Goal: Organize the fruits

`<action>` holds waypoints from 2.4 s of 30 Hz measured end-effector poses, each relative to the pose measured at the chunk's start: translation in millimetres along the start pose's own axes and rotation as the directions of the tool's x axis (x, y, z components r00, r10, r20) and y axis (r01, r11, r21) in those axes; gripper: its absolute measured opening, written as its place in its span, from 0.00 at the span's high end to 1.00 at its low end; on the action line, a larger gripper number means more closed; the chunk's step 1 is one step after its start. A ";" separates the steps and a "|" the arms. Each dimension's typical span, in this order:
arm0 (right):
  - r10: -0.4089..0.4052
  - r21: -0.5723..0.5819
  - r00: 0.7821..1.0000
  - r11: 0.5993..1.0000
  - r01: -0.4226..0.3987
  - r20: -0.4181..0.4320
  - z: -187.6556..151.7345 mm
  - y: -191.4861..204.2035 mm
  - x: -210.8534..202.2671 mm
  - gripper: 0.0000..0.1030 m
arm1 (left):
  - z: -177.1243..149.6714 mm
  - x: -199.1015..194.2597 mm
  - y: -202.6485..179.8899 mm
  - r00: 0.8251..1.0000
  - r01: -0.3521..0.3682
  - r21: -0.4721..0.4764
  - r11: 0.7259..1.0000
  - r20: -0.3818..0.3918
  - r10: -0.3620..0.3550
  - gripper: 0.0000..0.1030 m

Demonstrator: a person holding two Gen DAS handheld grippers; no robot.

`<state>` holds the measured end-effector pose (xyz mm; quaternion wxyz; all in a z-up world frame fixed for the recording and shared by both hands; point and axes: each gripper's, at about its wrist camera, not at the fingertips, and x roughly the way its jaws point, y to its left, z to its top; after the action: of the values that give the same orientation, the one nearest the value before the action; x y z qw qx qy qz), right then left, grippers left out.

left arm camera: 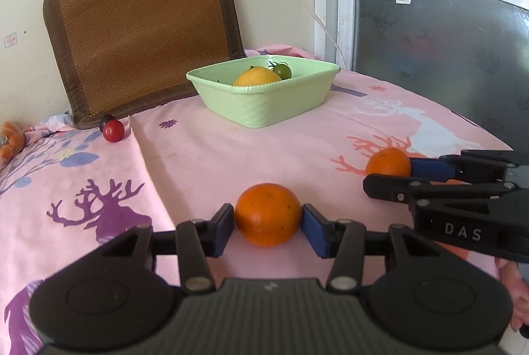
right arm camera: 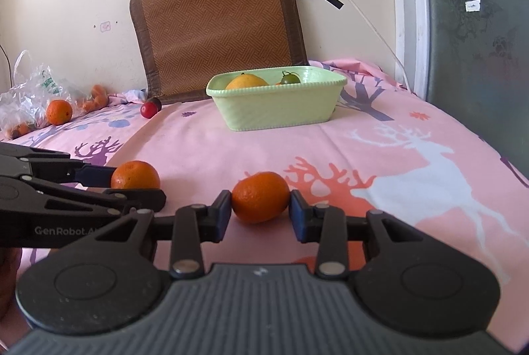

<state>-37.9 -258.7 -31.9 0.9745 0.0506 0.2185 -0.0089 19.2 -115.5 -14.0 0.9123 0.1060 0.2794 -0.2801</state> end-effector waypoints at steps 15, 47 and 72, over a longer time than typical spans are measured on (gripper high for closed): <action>-0.041 -0.046 0.999 0.998 0.041 -0.002 -6.3 5.3 -1.6 0.56 | -3.3 -3.9 4.9 1.000 0.002 -0.031 1.000 0.005 -0.002 0.49; -0.057 -0.058 0.998 0.997 0.059 0.026 -9.1 6.4 -20.5 0.49 | -3.9 -4.0 4.4 1.000 -0.018 -0.030 0.999 -0.004 0.018 0.37; -0.053 -0.037 0.998 0.998 0.054 0.028 -10.4 4.2 -21.4 0.49 | -3.7 -4.9 4.1 0.999 -0.030 -0.035 0.999 -0.012 0.030 0.32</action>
<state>-61.5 -253.5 -31.8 0.9775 0.0262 0.2068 -0.0314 16.6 -108.6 -14.1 0.9165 0.0957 0.2879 -0.2608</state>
